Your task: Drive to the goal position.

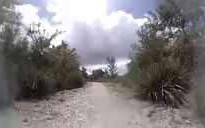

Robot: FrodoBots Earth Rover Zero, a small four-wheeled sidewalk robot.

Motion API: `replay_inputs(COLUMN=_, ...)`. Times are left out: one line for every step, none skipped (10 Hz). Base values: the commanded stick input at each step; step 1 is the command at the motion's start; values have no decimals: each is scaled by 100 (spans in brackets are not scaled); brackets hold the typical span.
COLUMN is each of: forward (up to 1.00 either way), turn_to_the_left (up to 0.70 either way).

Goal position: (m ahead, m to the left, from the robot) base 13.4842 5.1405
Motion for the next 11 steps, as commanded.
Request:
replay_inputs(forward=70, turn_to_the_left=0)
replay_inputs(forward=70, turn_to_the_left=0)
replay_inputs(forward=70, turn_to_the_left=0)
replay_inputs(forward=70, turn_to_the_left=0)
replay_inputs(forward=70, turn_to_the_left=0)
replay_inputs(forward=70, turn_to_the_left=0)
replay_inputs(forward=70, turn_to_the_left=0)
replay_inputs(forward=70, turn_to_the_left=0)
replay_inputs(forward=70, turn_to_the_left=0)
replay_inputs(forward=70, turn_to_the_left=6)
replay_inputs(forward=70, turn_to_the_left=27)
